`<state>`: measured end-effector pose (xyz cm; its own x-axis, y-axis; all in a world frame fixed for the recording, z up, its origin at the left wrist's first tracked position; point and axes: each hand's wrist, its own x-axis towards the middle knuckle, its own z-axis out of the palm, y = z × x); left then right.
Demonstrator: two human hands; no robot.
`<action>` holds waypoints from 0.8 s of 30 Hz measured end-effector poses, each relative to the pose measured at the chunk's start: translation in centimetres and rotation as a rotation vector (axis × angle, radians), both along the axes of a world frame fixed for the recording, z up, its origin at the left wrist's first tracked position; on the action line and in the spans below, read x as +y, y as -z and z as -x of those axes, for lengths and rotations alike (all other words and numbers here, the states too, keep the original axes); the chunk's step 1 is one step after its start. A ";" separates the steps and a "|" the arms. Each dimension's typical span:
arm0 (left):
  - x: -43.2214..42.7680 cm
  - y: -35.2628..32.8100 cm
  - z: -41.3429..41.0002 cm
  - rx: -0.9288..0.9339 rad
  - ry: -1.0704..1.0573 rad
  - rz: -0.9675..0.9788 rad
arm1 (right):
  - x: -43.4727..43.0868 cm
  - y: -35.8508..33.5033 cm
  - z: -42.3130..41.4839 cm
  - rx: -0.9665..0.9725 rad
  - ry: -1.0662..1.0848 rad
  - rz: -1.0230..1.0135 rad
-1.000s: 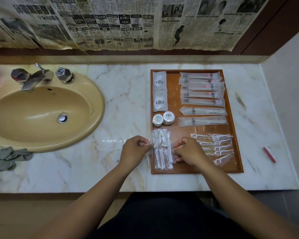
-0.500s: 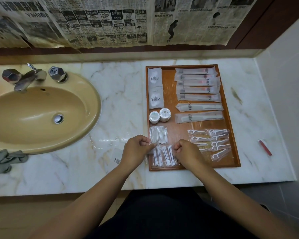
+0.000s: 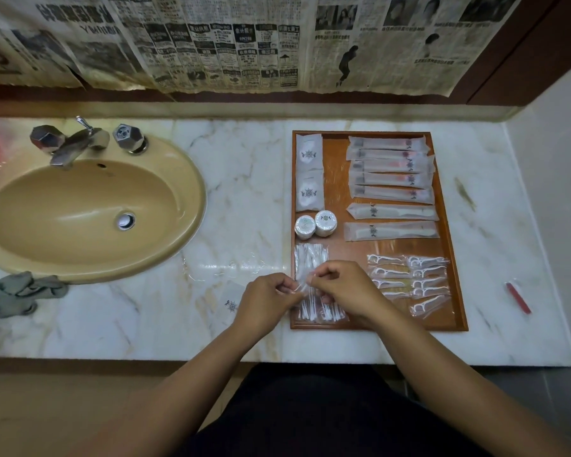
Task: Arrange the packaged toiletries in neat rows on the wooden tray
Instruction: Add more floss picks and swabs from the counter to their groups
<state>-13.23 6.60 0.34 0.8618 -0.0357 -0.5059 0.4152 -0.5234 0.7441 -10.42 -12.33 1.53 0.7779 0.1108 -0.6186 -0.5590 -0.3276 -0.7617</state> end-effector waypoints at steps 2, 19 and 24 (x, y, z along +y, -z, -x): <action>1.4 -0.5 0.7 -0.048 0.000 -0.042 | 0.7 -0.2 -0.4 0.027 0.020 -0.085; 6.4 2.7 5.6 -0.087 -0.044 -0.640 | 5.1 0.2 -2.1 -0.194 -0.531 0.413; 7.5 1.7 5.7 -0.084 -0.165 -0.527 | 7.0 0.7 -1.4 -0.321 -0.807 0.765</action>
<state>-18.93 14.12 -1.38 0.8727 0.3427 -0.3478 0.4737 -0.7668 0.4332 -9.04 -5.32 0.82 0.7850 0.3289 -0.5249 0.2063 -0.9378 -0.2791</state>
